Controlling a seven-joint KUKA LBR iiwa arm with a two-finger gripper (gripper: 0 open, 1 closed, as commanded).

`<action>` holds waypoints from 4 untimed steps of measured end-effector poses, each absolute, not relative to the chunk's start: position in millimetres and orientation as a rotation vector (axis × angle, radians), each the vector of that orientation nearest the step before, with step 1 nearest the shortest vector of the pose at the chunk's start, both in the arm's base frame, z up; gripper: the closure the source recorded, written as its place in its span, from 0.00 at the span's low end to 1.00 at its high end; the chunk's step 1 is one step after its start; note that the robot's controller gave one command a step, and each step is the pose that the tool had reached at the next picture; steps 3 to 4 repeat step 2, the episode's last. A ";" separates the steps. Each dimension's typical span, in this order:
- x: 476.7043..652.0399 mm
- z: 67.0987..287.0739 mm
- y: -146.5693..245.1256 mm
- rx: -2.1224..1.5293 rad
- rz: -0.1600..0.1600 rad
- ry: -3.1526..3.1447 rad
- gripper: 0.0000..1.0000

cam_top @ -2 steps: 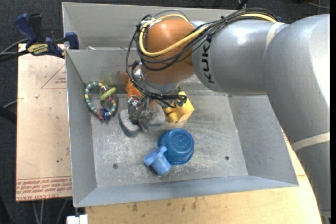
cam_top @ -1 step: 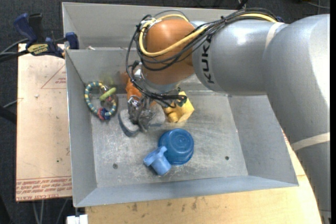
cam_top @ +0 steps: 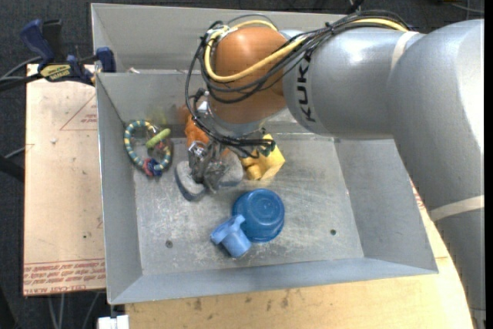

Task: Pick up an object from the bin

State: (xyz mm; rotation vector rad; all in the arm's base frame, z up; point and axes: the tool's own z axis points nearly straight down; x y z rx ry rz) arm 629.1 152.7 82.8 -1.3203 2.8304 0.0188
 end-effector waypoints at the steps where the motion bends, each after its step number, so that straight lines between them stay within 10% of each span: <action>1: 626.8 99.6 150.7 -1.329 0.010 2.841 1.00; 4: 628.3 113.9 150.1 -1.326 0.005 2.842 1.00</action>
Offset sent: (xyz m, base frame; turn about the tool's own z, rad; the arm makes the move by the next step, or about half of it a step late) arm 0.0000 -0.0001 0.0302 0.0000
